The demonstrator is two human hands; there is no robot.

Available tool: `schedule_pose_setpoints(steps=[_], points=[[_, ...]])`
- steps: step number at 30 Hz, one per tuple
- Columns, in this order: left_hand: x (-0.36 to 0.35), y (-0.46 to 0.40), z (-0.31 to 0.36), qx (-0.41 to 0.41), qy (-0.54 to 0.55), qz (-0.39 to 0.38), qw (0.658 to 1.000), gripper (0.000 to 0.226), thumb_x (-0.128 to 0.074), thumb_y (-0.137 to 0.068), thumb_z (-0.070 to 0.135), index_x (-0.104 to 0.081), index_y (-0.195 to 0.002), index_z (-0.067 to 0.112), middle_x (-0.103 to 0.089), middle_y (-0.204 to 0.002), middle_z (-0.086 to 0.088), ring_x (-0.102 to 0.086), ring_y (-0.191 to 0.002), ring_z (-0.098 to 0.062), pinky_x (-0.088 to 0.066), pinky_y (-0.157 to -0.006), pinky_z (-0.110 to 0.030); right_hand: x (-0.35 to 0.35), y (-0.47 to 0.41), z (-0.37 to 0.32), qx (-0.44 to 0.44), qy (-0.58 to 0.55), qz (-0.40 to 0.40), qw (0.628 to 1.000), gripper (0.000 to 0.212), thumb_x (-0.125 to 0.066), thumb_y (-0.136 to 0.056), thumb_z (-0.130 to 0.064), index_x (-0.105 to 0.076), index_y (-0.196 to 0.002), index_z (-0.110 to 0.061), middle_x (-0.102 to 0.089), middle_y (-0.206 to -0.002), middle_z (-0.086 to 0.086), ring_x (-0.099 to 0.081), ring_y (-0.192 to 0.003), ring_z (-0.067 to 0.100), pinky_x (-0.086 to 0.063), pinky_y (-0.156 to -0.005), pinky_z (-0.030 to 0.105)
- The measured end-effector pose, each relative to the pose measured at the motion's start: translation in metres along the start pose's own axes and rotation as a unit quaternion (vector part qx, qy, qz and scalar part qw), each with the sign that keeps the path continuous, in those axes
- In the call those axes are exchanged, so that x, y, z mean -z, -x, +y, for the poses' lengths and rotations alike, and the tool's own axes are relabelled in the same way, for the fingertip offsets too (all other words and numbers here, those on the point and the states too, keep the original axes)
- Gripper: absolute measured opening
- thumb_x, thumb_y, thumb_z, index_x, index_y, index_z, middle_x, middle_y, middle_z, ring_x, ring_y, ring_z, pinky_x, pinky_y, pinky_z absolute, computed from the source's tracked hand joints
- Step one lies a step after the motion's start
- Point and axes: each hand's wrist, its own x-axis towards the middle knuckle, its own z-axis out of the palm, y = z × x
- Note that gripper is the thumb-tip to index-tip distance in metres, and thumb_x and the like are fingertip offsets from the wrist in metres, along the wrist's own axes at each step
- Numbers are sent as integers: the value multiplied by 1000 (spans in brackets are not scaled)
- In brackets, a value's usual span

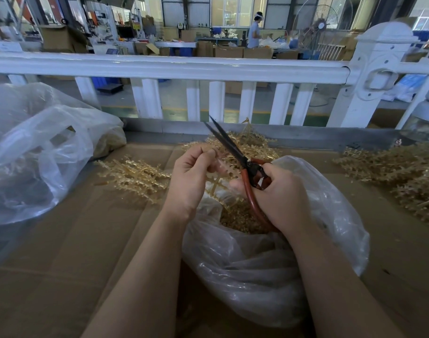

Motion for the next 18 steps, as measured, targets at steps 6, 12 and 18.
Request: schedule_pose_setpoints(steps=[6,12,18], points=[[-2,0,-2,15,-22,-11,1000,23,-51,-99,5,-67,-81,6,-61,-63,0,-55,-62,-10,-45,-62,-21,3,-2,0,-62,-135,-20,989,36,-73,-71,-65,-71,-80,-30,-73,-76,-17,-68,-74,1,-54,-60,16],[-4,2,-3,-1,-37,-41,998,18,-60,-97,10,-72,-85,14,-64,-70,-3,-60,-68,-10,-48,-67,-18,1,-4,-6,-72,-171,-48,981,15,-80,-83,-26,-69,-74,-28,-74,-74,0,-70,-70,13,-59,-67,28],[1,-1,-7,56,38,20,997,52,-71,-82,38,-57,-127,17,-62,-105,0,-63,-99,-6,-49,-80,-12,8,-8,-4,-140,-308,-19,941,10,-73,-90,-18,-71,-81,-14,-70,-64,-5,-64,-57,2,-47,-59,15]])
